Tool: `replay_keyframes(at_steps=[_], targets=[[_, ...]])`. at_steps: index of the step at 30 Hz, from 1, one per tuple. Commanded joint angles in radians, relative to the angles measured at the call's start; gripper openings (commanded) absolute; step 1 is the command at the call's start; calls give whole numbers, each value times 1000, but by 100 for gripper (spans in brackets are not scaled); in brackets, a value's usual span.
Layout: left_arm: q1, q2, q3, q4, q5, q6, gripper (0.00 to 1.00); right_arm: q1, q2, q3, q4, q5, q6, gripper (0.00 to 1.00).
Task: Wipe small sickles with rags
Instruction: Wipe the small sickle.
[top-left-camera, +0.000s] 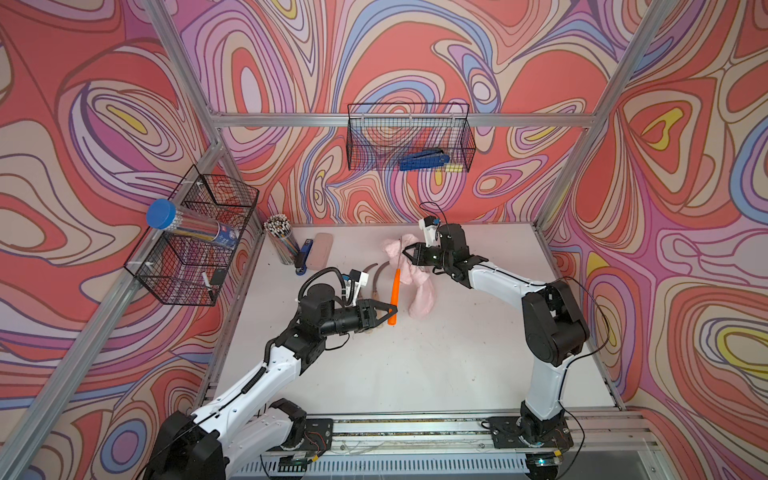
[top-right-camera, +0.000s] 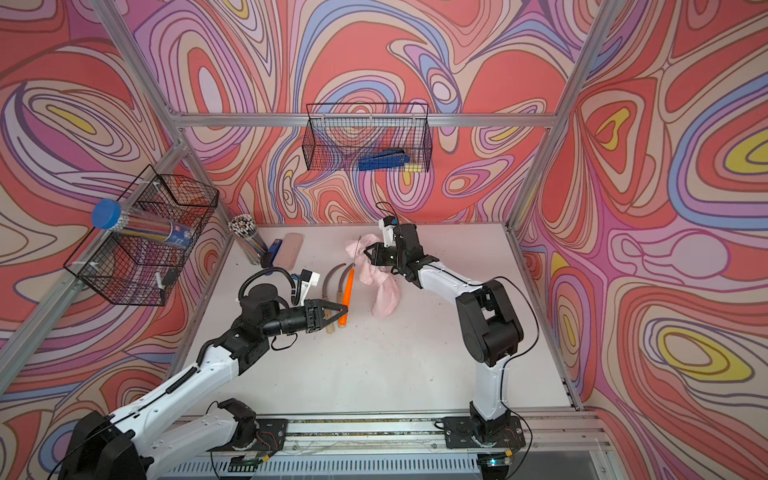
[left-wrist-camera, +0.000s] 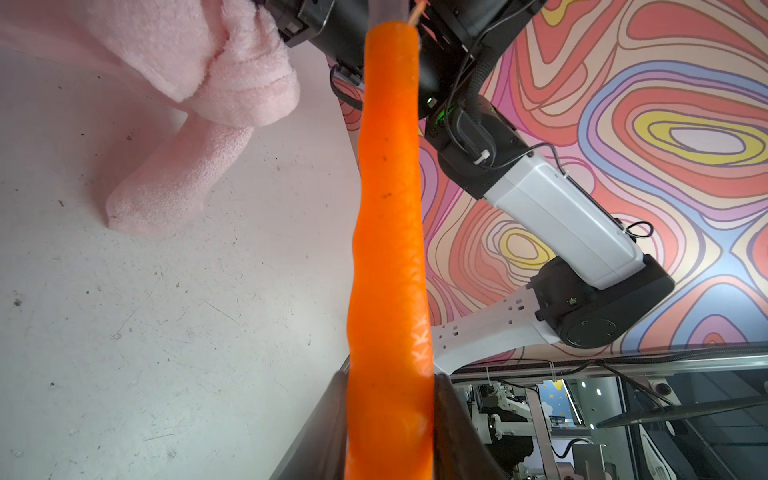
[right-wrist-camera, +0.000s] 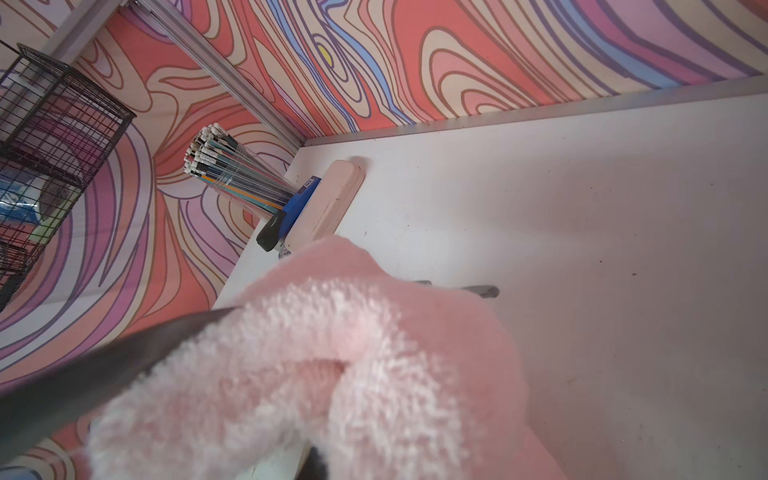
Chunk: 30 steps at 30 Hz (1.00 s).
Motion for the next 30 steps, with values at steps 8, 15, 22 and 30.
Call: replay_keyframes(at_steps=[8, 15, 22, 30], targets=[[-6, -54, 9, 20, 24, 25, 0, -4, 17, -9, 24, 10, 6, 0], [-6, -100, 14, -19, -52, 46, 0, 7, 12, -85, 88, -29, 53, 0], [-5, -103, 53, -86, -156, 80, 0, 169, -89, -173, 62, 88, -5, 0], [15, -37, 74, -84, -224, 92, 0, 258, -263, -340, 144, 138, 14, 0]])
